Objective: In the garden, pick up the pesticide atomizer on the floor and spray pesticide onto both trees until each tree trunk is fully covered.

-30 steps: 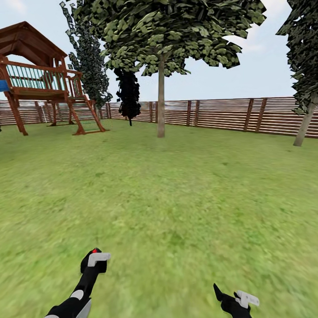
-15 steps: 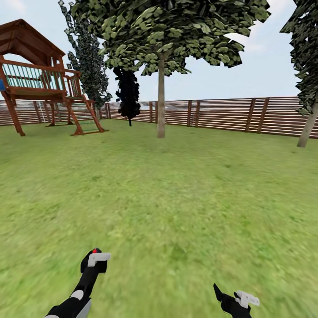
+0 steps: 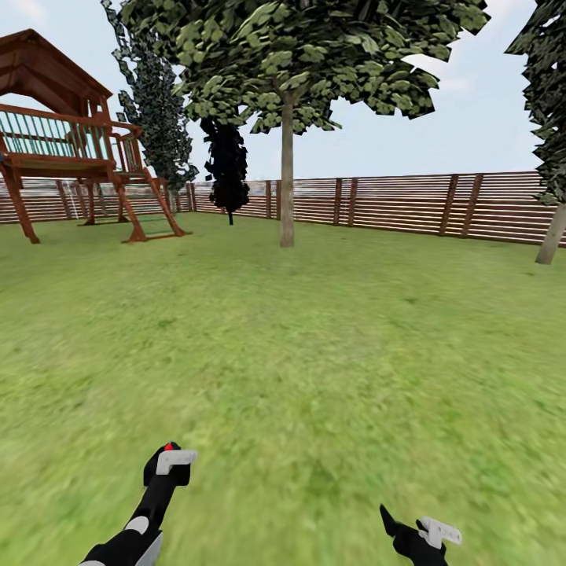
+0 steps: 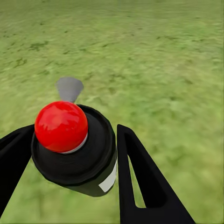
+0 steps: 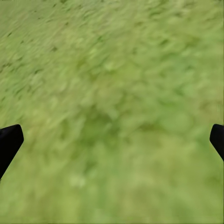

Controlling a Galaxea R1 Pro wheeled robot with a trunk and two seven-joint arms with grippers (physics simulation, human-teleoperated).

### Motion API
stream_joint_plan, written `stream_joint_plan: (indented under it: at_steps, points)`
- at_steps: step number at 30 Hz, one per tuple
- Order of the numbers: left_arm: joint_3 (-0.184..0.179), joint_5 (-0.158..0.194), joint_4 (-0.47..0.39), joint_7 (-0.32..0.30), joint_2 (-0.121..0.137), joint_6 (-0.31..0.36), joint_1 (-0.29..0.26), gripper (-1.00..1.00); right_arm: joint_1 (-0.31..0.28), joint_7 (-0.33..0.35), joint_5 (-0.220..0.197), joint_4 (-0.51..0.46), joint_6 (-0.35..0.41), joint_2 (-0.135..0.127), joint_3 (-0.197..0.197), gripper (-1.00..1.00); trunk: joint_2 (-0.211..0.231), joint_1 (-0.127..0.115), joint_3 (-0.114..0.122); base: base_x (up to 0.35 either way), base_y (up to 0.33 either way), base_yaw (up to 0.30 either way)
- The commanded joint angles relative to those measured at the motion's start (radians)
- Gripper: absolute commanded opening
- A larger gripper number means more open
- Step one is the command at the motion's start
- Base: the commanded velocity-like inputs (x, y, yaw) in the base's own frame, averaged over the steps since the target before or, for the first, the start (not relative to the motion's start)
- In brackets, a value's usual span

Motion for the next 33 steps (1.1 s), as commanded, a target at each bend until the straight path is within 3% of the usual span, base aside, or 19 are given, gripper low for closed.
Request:
stream_joint_plan:
  at_steps: [1, 33]
  points:
    - [0.0, 0.0, 0.0, 0.0, 0.0, 0.0, 0.0, -1.0, 0.0, 0.0, 0.0, 0.0, 0.0, 0.0, 0.0, 1.0, 0.0, 0.0, 0.0, 0.329, 0.0, 0.0]
    - [0.0, 0.0, 0.0, 0.0, 0.0, 0.0, 0.001, -1.0, 0.0, 0.0, 0.0, 0.0, 0.0, 0.0, 0.0, 1.0, 0.0, 0.0, 0.0, 0.329, 0.0, -0.011]
